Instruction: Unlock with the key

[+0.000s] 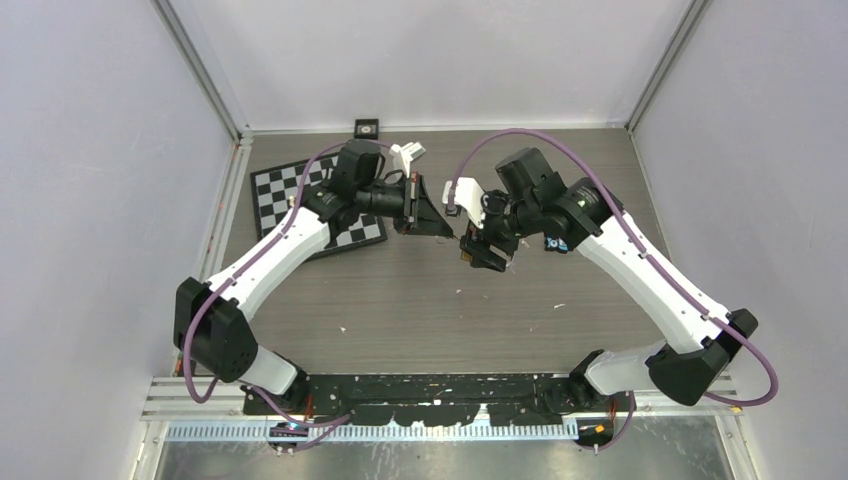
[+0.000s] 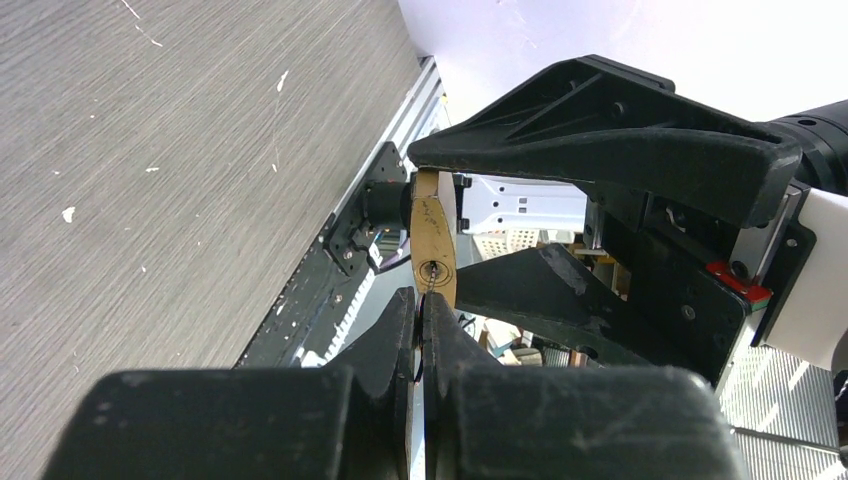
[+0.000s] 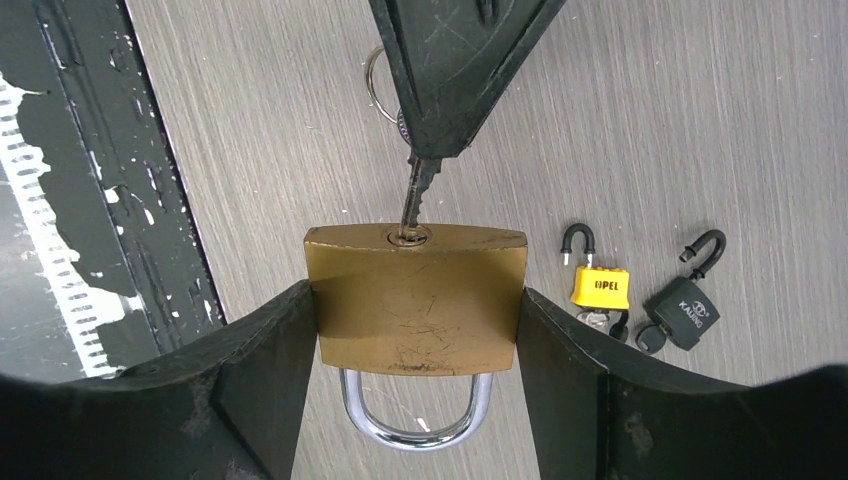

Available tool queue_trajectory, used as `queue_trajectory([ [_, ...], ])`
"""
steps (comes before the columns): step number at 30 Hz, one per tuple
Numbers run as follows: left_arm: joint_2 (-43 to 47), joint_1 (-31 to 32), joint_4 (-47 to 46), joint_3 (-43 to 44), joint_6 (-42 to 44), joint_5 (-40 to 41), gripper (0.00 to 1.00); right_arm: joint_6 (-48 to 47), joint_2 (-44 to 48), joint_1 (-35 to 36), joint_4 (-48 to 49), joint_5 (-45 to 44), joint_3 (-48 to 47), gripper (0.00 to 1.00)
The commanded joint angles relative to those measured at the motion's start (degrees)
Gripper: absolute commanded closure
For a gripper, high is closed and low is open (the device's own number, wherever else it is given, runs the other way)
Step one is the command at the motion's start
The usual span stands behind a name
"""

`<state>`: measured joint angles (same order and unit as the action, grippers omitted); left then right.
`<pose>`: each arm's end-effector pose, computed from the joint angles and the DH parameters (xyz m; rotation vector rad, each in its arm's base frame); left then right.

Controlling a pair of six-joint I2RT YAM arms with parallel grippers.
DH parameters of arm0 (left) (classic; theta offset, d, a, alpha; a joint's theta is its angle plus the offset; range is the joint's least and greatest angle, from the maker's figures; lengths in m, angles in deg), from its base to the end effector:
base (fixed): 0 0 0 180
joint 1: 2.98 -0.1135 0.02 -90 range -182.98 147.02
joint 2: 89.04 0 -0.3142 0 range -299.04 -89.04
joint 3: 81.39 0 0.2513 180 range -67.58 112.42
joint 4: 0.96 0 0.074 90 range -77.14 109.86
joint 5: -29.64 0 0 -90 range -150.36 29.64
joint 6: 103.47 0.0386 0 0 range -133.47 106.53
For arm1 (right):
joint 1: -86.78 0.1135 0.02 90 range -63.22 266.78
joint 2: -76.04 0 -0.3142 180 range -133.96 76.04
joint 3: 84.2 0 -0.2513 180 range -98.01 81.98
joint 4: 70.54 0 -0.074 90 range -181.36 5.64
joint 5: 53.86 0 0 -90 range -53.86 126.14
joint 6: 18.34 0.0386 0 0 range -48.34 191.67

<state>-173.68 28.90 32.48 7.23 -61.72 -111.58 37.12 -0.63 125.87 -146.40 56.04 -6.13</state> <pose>0.2616 -0.1982 0.3955 0.3084 2.3600 -1.7019 0.1817 0.1646 0.4412 -1.5789 1.8547 0.4607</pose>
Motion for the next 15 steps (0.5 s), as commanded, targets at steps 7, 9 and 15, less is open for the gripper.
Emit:
queue_trajectory([
  [7,2.44,2.76,-5.66,-1.22,5.9,-2.53,1.0,0.31,0.17,-0.13,8.24,2.77,-1.17,1.0],
  [9,3.25,2.99,-6.43,-2.15,7.56,-1.87,1.0,0.98,0.2,-0.89,8.09,4.78,-1.11,1.0],
  [15,3.93,3.35,-7.2,-3.18,9.47,-0.82,1.0,2.26,0.45,-3.31,8.57,10.47,0.37,1.0],
])
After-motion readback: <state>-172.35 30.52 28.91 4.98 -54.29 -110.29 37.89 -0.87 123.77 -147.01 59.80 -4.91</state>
